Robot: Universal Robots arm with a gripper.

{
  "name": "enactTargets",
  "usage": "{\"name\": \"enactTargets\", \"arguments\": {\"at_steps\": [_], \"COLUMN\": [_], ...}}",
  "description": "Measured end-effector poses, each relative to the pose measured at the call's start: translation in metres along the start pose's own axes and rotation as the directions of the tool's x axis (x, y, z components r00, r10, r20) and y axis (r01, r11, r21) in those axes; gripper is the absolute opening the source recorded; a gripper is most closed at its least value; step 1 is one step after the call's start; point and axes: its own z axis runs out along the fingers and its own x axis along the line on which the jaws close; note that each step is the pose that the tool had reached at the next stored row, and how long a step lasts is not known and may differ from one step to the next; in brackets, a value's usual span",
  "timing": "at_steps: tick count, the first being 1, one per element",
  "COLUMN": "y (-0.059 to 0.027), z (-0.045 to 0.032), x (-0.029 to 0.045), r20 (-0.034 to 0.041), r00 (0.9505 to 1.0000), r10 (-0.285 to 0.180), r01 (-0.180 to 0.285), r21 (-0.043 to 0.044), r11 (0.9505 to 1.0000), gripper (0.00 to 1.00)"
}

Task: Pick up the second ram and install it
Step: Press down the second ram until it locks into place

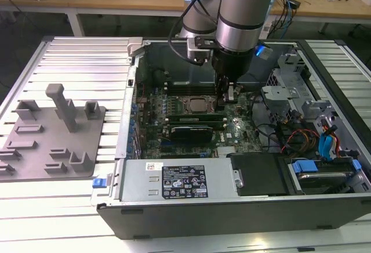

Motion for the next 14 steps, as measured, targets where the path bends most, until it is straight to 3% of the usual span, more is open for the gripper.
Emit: {"name": "enactTargets", "arguments": {"at_steps": [3,6,11,14], "y": [-0.0001,-0.0066,-0.0066,-0.0043], "z": [0.0055,0.0076,0.0090,0.0113], "x": [-0.0001,-0.0003,-0.0003,-0.0028], "r20": [0.0010,0.0014,0.0012,0.0012], "r00": [1.0000,1.0000,1.0000,1.0000], "r10": [0.000,0.000,0.000,0.000], "r01": [0.000,0.000,0.000,0.000], "r21": [0.0000,-0.0005,-0.0006,0.0047], "r11": [1.0000,1.0000,1.0000,1.0000], "gripper": [0.08,0.08,0.08,0.08]}}
